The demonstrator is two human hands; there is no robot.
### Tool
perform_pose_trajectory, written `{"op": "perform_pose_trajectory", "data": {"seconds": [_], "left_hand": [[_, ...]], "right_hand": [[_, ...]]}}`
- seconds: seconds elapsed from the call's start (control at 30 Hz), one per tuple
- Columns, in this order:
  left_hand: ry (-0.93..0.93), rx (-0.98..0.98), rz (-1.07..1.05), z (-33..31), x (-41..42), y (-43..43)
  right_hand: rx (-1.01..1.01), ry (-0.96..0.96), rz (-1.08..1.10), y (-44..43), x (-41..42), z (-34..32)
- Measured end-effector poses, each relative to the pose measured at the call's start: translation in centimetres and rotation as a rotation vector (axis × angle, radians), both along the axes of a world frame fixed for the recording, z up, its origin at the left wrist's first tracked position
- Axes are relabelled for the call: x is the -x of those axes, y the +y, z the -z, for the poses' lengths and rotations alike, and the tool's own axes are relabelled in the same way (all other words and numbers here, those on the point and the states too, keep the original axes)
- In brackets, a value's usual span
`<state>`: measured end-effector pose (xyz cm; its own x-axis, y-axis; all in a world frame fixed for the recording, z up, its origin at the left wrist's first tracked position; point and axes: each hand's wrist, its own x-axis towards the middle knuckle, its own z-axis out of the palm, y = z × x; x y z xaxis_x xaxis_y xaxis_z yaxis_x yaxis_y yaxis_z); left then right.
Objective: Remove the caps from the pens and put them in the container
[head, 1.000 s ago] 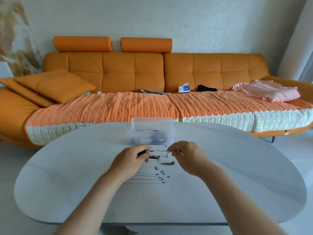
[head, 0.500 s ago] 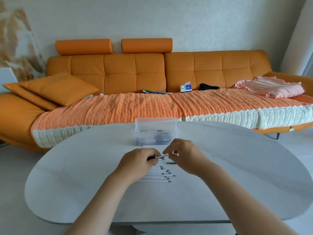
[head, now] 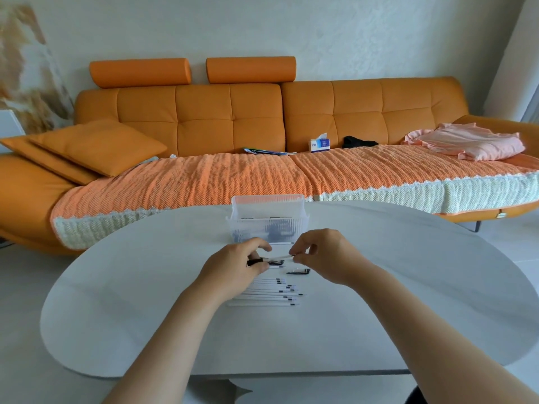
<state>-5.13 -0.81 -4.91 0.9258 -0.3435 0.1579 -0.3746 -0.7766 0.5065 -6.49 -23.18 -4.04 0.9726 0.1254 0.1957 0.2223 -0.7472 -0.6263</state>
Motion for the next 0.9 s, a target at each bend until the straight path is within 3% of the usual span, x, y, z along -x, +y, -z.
{"op": "perform_pose_trajectory", "data": {"seconds": [0.43,0.9], "left_hand": [[-0.052,0.024,-0.008,0.1,-0.8,-2.4],[-0.13,0.018,0.026,0.8,-1.5,-4.1]], "right_hand": [[-0.206,-0.028,-0.066,1.1,-0.6,0.8],[-0.077,-0.044,-0.012,-0.7,-1.3,1.7]]}}
